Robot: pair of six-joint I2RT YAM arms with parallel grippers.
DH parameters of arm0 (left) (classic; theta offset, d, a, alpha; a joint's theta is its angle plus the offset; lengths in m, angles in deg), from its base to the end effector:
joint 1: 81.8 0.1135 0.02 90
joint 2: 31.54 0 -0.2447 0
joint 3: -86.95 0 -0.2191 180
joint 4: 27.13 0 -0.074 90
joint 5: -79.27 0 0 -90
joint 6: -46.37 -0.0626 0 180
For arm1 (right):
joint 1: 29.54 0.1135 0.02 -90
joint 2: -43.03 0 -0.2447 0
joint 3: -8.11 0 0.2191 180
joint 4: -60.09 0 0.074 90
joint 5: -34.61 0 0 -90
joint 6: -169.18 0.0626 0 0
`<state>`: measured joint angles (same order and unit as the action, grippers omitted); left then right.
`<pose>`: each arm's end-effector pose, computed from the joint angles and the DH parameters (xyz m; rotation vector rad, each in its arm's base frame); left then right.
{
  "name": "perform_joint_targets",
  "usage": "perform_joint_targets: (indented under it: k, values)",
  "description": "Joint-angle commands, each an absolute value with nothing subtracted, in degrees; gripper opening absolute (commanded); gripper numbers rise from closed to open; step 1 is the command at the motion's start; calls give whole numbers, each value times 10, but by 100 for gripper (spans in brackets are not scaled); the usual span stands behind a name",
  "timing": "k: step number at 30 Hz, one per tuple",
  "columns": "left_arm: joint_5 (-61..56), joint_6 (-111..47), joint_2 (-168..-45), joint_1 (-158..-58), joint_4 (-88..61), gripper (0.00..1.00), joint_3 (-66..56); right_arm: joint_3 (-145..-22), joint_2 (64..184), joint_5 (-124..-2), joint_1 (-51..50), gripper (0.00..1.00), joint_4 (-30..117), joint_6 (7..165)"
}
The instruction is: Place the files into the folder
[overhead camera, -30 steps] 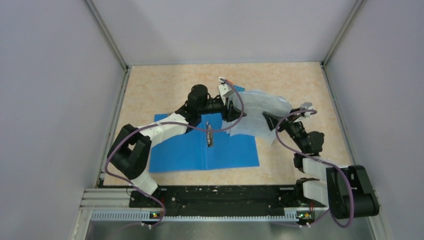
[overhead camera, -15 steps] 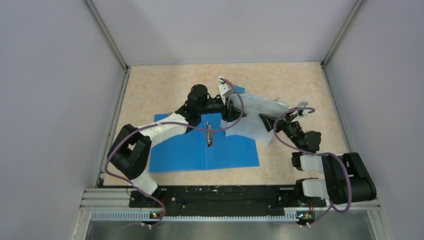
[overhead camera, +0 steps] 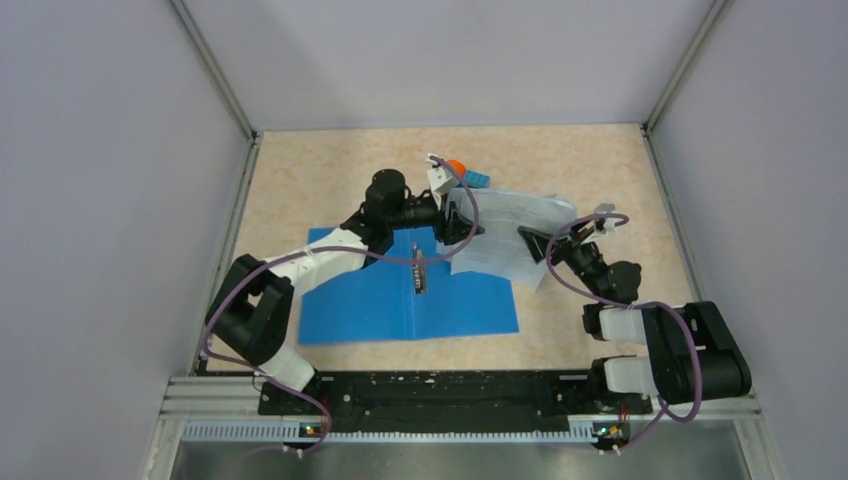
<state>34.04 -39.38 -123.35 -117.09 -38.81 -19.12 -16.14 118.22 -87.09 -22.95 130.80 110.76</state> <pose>0.2635 -0.2405 0.2780 1.0447 1.4485 -1.1577 0.2101 0.0574 0.2230 -0.2199 1.3150 0.9066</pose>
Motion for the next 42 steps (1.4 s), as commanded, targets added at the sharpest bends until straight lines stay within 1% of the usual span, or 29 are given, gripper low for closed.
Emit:
perform_joint_targets:
  k: [1, 7, 15, 29, 36, 42]
  values:
    - [349, -409, -1194, -1167, -397, 56, -200, -180, 1185, -886, -224, 58, 1372, 1102]
    - [359, -403, -1195, -1167, -398, 56, -201, -186, 1186, -897, -221, 57, 1366, 1101]
    - [328, -408, -1168, -1162, -422, 57, -231, -187, 1179, -905, -219, 57, 1353, 1094]
    - [327, -403, -1149, -1151, -424, 57, -243, -186, 1177, -911, -215, 57, 1341, 1087]
    - [336, -390, -1143, -1146, -435, 56, -255, -186, 1176, -915, -213, 57, 1339, 1085]
    - [361, -349, -1146, -1142, -468, 56, -257, -188, 1179, -913, -206, 57, 1337, 1081]
